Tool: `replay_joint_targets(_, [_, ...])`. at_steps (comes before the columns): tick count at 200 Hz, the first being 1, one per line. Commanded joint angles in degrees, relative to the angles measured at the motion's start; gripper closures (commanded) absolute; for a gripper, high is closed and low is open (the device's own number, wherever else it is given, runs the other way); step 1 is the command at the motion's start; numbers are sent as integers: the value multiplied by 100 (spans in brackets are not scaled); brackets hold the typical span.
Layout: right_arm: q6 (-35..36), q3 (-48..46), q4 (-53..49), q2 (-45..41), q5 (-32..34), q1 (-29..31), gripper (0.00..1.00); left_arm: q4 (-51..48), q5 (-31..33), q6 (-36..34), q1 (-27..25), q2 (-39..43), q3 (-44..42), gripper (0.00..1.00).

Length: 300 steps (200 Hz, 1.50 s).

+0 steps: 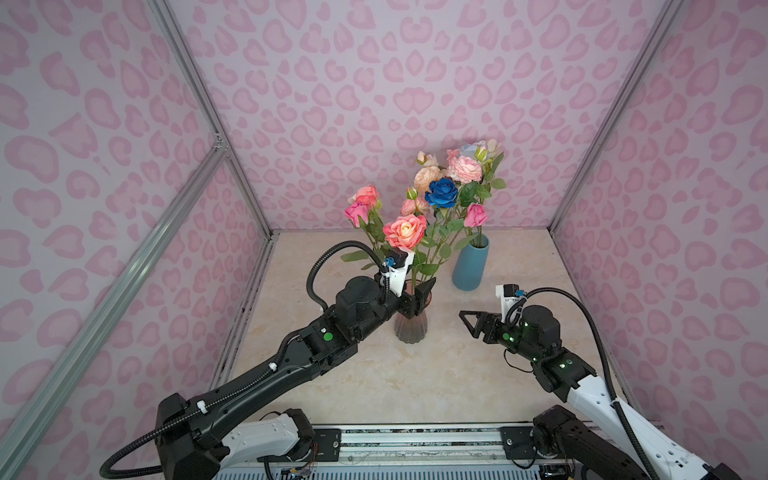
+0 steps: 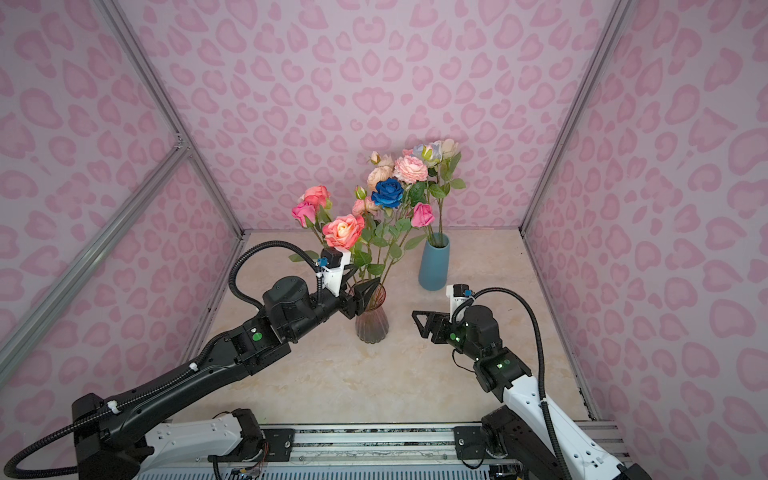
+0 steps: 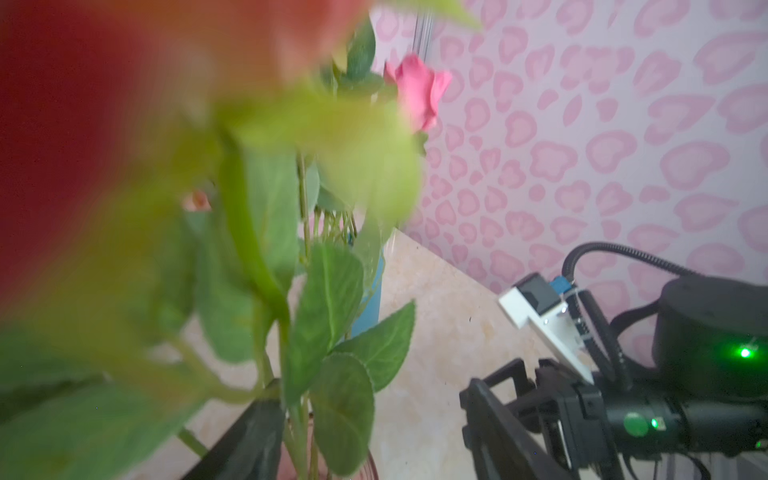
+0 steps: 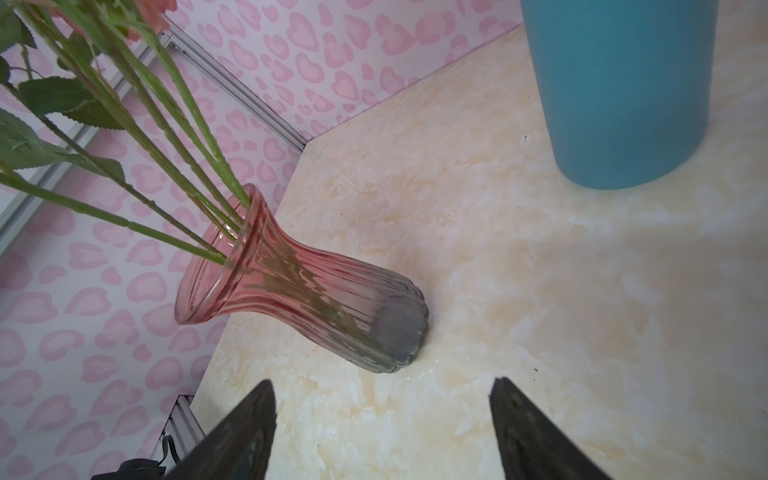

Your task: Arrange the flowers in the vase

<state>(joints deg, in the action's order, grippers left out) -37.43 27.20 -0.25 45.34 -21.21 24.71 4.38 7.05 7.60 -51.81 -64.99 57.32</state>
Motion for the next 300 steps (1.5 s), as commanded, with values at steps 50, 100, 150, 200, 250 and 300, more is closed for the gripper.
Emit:
replay_joint_targets(50, [33,-8,69,-85,-24,6,18,-880,-173,242,4,234,-249,26])
replay_joint_targets(100, [43,-39,-64,-243,47,7,18,-1145,-194,462,2,737,-761,31])
replay_joint_targets(150, [42,53,-102,-180,38,15,18,-1656,-59,534,2,1924,-1210,35])
replay_joint_targets(200, [68,246,-124,-17,56,77,19,-1925,402,577,4,2595,-1426,35])
replay_joint_targets(250, [111,459,-80,284,149,322,19,-1787,517,611,4,2500,-1444,35])
replay_joint_targets(300, [159,626,-28,526,185,379,19,-1748,1023,576,4,2479,-1423,35])
